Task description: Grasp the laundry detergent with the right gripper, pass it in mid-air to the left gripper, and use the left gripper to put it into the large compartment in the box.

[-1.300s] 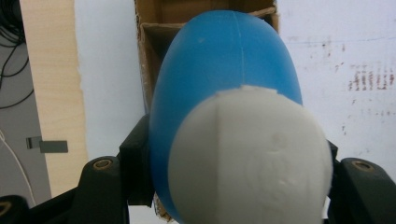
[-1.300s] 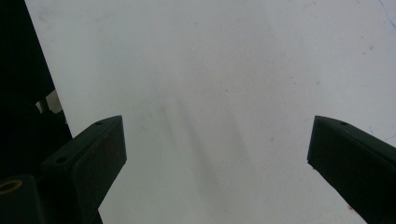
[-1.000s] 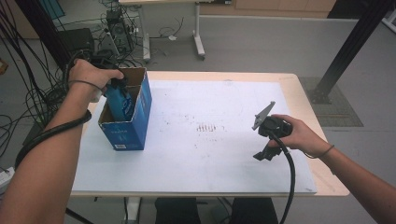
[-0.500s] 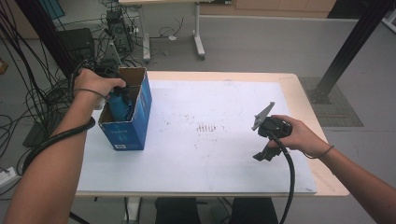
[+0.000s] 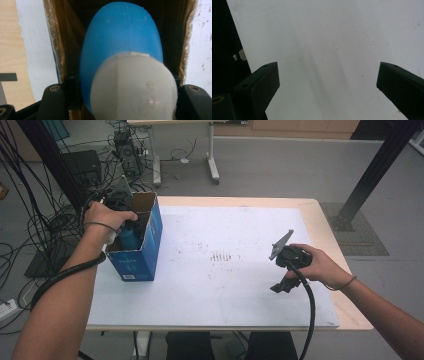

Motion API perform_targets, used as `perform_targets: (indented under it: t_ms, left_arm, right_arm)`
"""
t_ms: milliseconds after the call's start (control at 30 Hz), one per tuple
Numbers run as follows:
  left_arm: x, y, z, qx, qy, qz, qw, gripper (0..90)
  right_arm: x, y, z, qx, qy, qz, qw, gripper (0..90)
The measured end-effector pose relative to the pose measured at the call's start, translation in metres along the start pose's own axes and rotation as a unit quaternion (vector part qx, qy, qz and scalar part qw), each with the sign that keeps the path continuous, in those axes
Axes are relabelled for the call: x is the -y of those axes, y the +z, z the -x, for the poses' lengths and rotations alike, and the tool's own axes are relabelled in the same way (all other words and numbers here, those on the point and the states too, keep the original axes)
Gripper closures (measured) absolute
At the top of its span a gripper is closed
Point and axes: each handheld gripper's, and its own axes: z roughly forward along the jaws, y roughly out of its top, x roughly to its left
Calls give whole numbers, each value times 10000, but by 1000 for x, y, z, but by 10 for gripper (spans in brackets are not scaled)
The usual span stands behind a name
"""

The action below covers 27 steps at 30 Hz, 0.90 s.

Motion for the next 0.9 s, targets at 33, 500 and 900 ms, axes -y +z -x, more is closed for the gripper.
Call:
perform_targets:
  t_ms: [33,500,900]
  left_arm:
    - [1,1,1,17,-37,3,10000,379]
    - [6,10,3,12,-28,-28,10000,378]
    - [7,10,2,39,-76,-20,10000,378]
  right_arm:
    - [0,0,0,-10,6,4,10000,46]
    - [-2,1,-2,-13,-18,21,10000,46]
    - [-2,2,-2,-21,-8,31,10000,46]
